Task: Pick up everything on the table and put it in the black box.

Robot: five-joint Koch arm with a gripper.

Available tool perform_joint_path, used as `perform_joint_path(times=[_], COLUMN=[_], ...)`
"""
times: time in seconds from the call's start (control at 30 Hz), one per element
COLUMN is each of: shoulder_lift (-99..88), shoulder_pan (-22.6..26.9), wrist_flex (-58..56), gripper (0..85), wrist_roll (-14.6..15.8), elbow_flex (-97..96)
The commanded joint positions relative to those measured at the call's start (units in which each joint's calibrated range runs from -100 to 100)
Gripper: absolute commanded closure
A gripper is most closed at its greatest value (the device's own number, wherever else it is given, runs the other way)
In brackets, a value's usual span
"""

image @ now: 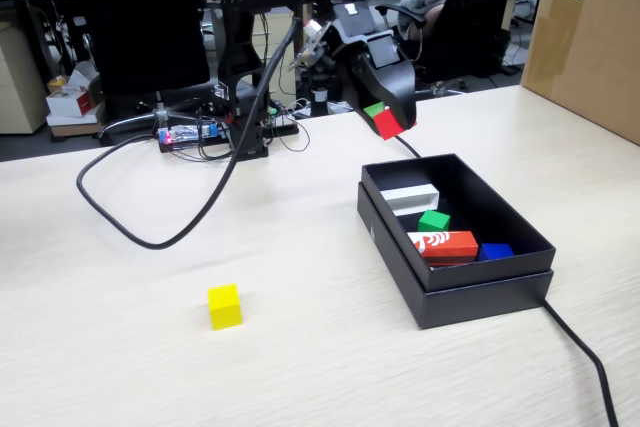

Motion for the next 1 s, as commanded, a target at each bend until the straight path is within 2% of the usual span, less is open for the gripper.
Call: perform_joint_path(times=[0.0, 0.13, 0.3, 0.4, 0.5, 0.6, 0.97], shoulder_lift=[0.5, 10.7, 13.7, 14.5, 15.1, 15.4, 12.9], shoulder_pan=[0.6, 0.6, 0.6, 0.6, 0.6, 0.6, 0.3], wrist_flex=[-0.1, 0.7, 3.6, 4.3, 4.4, 6.1, 6.1], gripper=[82.1, 81.9, 81.1, 73.4, 71.7, 62.0, 57.7], wrist_roll=[1.2, 2.4, 2.7, 2.6, 2.8, 2.6, 2.6], elbow_flex=[2.7, 2.8, -0.8, -2.1, -3.2, -5.4, -6.4])
